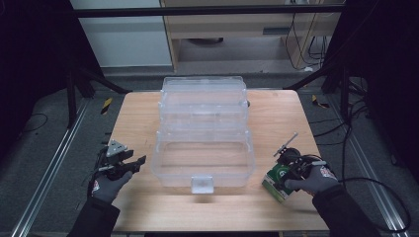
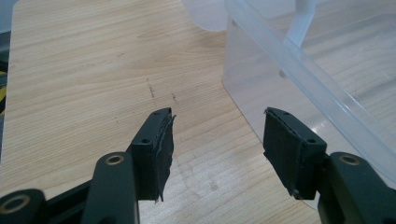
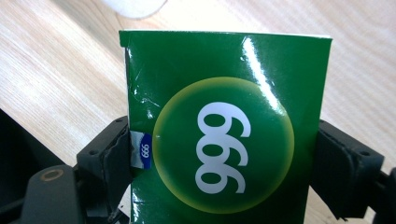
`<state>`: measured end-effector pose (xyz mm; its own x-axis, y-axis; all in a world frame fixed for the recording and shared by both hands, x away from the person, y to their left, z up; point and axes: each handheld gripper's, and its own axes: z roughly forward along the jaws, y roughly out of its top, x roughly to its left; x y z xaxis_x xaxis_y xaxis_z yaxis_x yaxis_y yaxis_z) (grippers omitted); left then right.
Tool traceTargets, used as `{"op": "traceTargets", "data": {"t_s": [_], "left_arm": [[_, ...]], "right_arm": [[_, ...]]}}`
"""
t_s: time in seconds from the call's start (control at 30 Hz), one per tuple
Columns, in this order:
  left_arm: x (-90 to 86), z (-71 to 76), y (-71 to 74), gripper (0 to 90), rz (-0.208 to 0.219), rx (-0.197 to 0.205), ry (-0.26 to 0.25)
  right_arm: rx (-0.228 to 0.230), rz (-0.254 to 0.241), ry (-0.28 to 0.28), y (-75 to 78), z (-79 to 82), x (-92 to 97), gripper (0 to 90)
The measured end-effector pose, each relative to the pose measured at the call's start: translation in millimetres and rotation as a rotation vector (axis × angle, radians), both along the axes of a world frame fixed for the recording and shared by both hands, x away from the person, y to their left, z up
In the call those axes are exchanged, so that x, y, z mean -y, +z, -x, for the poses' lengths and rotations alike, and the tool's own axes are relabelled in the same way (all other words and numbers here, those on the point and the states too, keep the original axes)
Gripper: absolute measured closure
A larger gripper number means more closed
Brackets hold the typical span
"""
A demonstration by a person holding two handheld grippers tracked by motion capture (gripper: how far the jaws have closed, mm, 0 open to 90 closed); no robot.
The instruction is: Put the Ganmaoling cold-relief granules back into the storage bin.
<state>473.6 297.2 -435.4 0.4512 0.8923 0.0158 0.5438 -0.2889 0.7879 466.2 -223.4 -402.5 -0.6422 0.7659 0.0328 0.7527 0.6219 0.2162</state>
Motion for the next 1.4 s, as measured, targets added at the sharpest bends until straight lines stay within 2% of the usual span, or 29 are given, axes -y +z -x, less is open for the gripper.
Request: {"op": "traceTargets", "data": {"t_s": [0.33,0.67,0.77,0.9,1.1,1.2,1.4], "left_arm": [[0.3,-0.2,-1.4,42.7,-0.012,-0.002,0.000],[0.6,-0.2,-2.2,42.7,-0.012,-0.008,0.000],[0.6,-0.2,-2.3,42.7,-0.012,-0.009,-0.001],[0.5,-0.3,-2.5,42.7,-0.012,-0.009,0.001],[1.4,-0.4,-2.8,42.7,-0.015,-0.010,-0.005],[0.9,-0.6,-3.1,42.6,-0.013,-0.011,-0.002],[0.1,-0.8,-3.5,42.6,-0.015,-0.015,-0.003]], "right_arm": [[0.068,-0.018,0.012,21.9,-4.3,3.5,17.5],[0.107,-0.020,0.022,41.9,-6.3,4.0,17.5],[0.113,-0.019,0.027,45.2,-6.8,4.1,17.5],[0.125,-0.005,0.038,57.0,-8.0,3.8,17.6],[0.137,-0.012,0.058,69.5,-9.1,1.0,17.6],[0.144,0.005,0.077,79.4,-12.3,-1.5,17.5],[0.148,0.007,0.100,89.4,-18.7,-4.9,17.8]]}}
